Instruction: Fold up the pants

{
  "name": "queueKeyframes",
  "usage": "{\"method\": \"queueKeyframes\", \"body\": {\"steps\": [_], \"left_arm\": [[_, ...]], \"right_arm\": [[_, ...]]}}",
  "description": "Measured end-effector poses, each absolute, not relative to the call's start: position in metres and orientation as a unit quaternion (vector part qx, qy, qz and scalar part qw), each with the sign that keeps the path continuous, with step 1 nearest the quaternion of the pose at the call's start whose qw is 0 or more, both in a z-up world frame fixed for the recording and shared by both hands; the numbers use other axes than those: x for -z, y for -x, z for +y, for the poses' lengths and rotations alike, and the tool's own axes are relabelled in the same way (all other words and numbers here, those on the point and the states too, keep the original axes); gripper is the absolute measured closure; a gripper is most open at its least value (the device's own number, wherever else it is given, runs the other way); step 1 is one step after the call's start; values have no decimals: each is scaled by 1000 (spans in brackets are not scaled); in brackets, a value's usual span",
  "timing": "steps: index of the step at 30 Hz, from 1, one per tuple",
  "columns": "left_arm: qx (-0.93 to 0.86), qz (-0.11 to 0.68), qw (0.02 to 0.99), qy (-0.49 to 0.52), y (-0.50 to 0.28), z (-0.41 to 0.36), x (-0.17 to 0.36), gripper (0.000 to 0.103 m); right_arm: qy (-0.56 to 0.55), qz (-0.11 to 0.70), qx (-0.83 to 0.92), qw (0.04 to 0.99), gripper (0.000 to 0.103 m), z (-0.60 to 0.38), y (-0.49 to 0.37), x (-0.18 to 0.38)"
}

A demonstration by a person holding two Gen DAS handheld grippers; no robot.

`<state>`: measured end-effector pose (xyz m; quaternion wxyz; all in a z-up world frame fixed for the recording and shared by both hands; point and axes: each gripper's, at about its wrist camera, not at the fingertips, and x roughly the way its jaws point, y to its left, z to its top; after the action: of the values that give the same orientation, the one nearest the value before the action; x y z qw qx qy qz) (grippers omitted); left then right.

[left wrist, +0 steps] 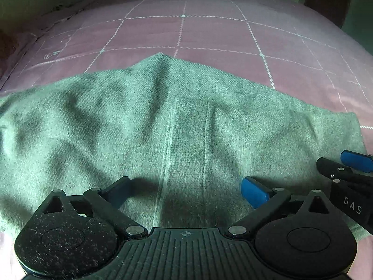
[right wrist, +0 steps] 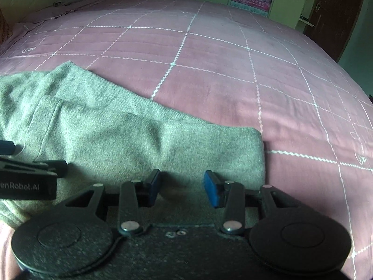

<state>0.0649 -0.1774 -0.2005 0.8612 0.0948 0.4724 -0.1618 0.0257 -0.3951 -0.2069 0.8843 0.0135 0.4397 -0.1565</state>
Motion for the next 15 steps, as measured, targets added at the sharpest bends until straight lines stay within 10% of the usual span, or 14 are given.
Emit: {"method": "queueKeyframes", "body": {"steps": [15], "left_arm": [[170, 446, 875, -81, -12, -110, 172, 3]], "right_arm": [[-39, 426, 140, 893, 61, -365, 26, 193]]}}
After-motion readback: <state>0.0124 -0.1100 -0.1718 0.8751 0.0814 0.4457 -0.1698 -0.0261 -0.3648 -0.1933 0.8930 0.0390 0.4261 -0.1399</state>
